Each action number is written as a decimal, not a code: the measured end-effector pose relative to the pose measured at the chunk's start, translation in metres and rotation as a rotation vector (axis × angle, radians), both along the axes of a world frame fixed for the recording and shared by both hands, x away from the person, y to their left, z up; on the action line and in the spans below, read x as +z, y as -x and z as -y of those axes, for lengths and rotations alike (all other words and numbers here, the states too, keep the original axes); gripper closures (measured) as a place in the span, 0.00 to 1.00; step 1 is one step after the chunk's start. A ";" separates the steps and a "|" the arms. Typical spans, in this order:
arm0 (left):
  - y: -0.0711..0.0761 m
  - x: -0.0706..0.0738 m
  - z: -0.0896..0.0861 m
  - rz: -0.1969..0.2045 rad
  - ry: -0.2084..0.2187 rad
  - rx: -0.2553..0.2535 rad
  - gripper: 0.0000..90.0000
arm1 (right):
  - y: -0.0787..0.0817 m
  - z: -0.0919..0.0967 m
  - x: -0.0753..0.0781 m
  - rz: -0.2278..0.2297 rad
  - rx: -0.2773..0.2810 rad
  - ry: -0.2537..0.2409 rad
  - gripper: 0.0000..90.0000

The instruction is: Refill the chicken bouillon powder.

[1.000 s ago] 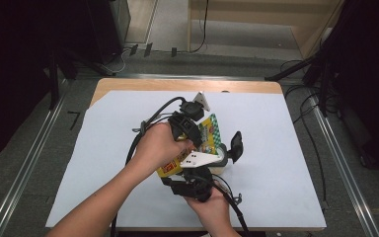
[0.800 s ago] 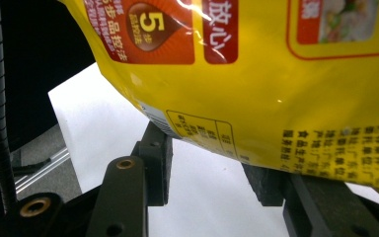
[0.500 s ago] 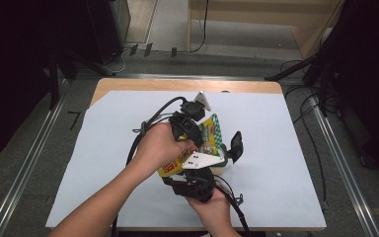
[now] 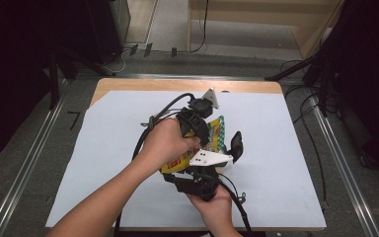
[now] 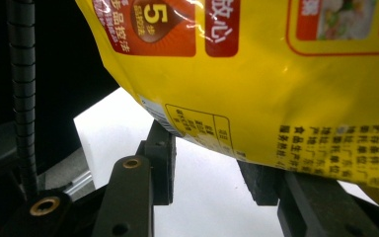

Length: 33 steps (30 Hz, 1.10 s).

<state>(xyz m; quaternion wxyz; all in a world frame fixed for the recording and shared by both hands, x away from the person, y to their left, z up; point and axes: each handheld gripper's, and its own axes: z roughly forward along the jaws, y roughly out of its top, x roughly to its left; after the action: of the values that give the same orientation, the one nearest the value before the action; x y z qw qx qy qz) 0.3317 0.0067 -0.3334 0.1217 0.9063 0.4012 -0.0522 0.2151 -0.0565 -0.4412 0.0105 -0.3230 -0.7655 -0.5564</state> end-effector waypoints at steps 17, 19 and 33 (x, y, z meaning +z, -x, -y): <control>-0.005 -0.003 0.018 -0.028 -0.086 -0.005 0.97 | 0.006 0.001 0.003 0.096 -0.037 0.056 0.67; -0.004 -0.003 0.019 -0.029 -0.095 -0.008 0.97 | 0.008 -0.002 0.004 0.128 -0.047 0.094 0.68; -0.004 -0.001 0.018 -0.032 -0.098 -0.013 0.95 | 0.007 0.000 0.005 0.103 -0.030 0.058 0.71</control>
<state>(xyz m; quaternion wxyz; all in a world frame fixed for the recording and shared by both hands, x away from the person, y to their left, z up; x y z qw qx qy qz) 0.3357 -0.0117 -0.3348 0.0705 0.9128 0.3995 -0.0475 0.2083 -0.0563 -0.4361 -0.0467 -0.3053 -0.7759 -0.5501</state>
